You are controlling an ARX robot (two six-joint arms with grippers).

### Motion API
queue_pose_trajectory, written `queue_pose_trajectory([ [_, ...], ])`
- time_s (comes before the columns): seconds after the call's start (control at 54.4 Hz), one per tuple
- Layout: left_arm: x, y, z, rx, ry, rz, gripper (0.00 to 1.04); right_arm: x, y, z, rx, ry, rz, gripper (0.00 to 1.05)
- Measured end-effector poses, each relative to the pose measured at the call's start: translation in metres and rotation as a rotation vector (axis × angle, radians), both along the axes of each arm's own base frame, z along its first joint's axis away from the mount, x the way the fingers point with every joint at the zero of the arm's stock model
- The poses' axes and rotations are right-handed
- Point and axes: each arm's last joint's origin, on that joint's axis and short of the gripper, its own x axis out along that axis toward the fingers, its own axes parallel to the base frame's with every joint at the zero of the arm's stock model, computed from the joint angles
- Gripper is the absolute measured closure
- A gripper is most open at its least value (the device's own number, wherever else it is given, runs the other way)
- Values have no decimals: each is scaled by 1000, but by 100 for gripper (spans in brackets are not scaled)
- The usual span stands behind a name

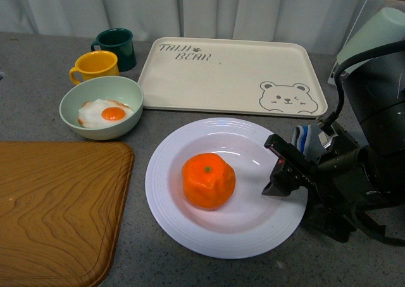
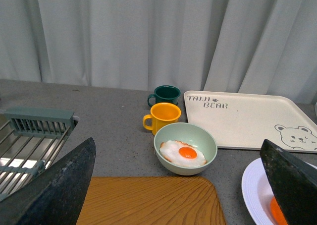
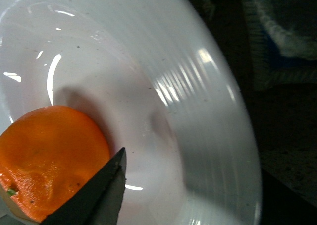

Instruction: Place orange and plate with both arms

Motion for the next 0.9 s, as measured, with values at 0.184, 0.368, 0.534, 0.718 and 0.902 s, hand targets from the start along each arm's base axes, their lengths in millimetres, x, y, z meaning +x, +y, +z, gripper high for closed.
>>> queue_pose_trajectory([
  [0.184,0,0,0,0,0,0,7,1,-7,2,38,25,4,87],
  [0.368,0,0,0,0,0,0,7,4,-10,12,81,-8,9,93],
  [0.534,0,0,0,0,0,0,7,2,-10,21,137,-70,18,99],
  [0.718,0,0,0,0,0,0,7,-5,-13,20,187,-138,-5,101],
  [0.902,0,0,0,0,0,0,7,-8,-17,21,251,-217,-29,101],
])
